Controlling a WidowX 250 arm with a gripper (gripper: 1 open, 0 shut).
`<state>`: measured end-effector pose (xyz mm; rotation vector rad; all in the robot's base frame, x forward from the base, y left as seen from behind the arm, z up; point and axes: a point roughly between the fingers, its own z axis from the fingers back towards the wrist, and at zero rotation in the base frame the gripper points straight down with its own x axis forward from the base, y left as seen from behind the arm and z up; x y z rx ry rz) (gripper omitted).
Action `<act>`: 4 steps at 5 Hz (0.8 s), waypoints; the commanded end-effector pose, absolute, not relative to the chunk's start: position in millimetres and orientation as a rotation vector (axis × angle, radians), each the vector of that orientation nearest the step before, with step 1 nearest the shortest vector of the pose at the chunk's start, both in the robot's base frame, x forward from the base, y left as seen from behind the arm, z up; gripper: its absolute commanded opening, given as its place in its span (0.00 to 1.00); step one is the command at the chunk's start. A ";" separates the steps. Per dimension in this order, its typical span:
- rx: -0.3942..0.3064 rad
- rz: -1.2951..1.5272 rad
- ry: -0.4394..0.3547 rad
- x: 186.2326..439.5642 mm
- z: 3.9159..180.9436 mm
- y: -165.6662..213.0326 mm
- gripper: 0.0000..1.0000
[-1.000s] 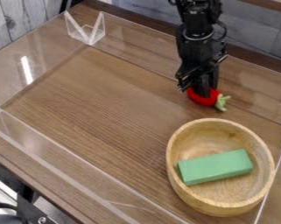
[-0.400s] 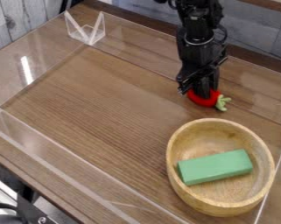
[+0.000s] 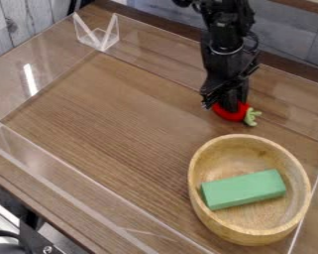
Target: Move the red fruit to the right
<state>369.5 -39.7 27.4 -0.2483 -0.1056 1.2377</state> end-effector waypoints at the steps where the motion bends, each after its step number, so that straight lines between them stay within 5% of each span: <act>1: -0.231 1.223 -0.104 370.5 18.9 -38.9 1.00; 4: -0.215 1.211 -0.057 364.2 37.9 -31.7 1.00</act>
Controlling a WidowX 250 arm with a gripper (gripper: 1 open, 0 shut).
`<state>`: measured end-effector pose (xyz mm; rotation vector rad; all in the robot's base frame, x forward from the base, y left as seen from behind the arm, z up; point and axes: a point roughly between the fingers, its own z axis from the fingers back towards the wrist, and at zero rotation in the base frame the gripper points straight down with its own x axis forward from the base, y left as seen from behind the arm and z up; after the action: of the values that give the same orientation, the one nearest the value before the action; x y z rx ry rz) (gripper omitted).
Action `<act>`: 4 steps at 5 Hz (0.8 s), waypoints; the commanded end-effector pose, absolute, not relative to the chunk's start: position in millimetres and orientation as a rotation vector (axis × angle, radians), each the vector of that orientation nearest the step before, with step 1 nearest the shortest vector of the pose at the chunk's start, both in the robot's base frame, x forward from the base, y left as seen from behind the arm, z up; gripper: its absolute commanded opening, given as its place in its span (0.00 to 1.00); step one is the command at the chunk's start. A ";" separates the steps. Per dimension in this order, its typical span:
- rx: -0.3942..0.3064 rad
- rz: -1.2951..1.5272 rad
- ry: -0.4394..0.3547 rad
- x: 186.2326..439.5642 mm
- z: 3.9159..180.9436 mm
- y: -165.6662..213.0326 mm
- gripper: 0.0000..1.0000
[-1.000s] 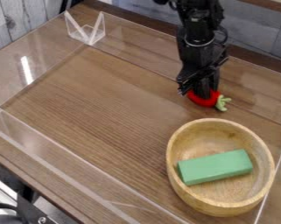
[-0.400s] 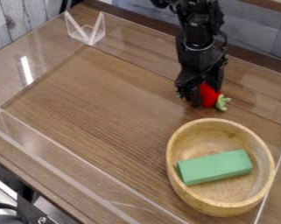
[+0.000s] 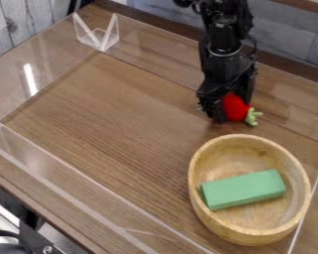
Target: Move the red fruit to the right
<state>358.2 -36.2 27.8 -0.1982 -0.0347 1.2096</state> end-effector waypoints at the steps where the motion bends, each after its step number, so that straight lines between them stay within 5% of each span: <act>1: -0.226 1.204 -0.030 362.8 52.0 -27.8 1.00; 4: -0.287 1.184 0.050 359.8 99.1 -14.9 1.00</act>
<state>347.4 -20.5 65.9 -0.2287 0.1405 1.1882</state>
